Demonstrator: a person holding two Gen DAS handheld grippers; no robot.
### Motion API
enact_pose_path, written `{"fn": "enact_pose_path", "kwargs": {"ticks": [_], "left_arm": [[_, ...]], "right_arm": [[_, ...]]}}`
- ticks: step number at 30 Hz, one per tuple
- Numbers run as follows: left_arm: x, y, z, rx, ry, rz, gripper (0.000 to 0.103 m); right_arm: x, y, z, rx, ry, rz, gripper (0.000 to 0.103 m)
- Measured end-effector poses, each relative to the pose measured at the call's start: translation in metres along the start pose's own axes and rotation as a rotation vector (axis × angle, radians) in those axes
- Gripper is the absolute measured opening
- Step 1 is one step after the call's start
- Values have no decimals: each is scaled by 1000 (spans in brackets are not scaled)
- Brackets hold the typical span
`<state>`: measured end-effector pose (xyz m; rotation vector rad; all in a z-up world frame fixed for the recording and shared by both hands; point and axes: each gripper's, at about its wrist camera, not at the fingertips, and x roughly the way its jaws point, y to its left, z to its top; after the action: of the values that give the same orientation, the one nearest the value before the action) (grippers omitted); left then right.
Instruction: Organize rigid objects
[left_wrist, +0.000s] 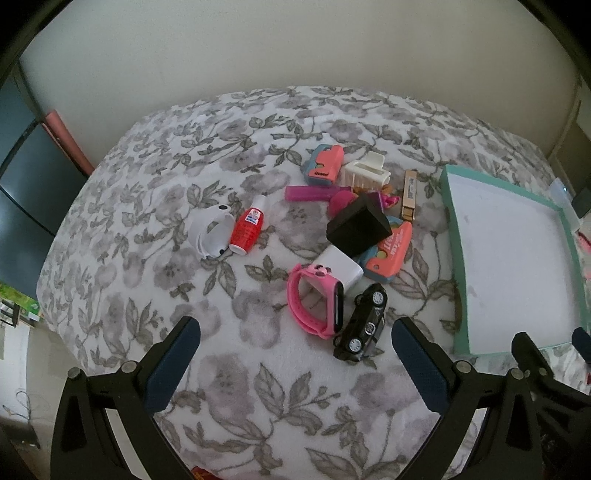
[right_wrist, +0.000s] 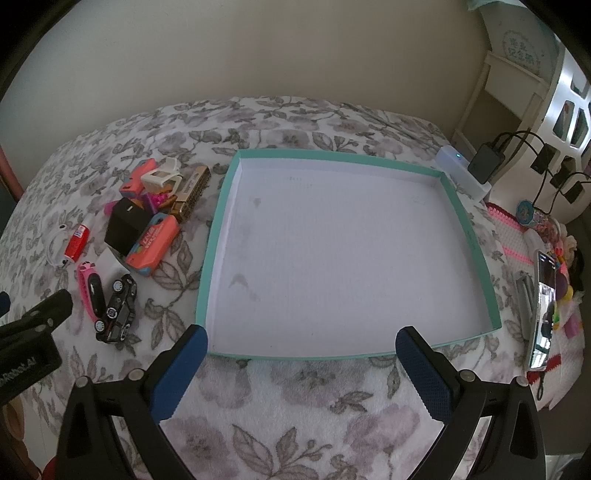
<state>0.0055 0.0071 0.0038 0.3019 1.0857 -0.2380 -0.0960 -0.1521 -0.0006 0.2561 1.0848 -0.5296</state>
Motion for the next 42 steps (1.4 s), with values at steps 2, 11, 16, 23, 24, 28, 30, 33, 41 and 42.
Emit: {"fn": "enact_pose_path", "kwargs": {"ticks": [2, 11, 16, 23, 24, 28, 30, 33, 41, 42], "left_arm": [[0, 10, 6, -21, 5, 5, 103], [16, 53, 21, -122, 39, 10, 103], [34, 57, 22, -160, 81, -26, 103], [52, 52, 26, -189, 106, -97, 103], [56, 50, 26, -189, 110, -111, 103], [68, 45, 26, -187, 137, -151, 103], [74, 43, 25, -190, 152, -162, 103], [79, 39, 24, -181, 156, -176, 103], [91, 31, 21, -171, 195, -266, 80], [92, 32, 21, -177, 198, -277, 78]], "right_arm": [[-5, 1, 6, 20, -5, 36, 103], [3, 52, 26, -57, 47, 158, 103], [20, 81, 27, -71, 108, 219, 101], [48, 104, 26, -61, 206, 300, 92], [52, 106, 25, -61, 216, 304, 91], [60, 111, 22, -62, 243, 305, 89], [65, 113, 21, -65, 263, 309, 88], [70, 116, 19, -58, 280, 334, 86], [75, 136, 21, -54, 282, 408, 70], [76, 139, 21, -58, 282, 415, 69]]}}
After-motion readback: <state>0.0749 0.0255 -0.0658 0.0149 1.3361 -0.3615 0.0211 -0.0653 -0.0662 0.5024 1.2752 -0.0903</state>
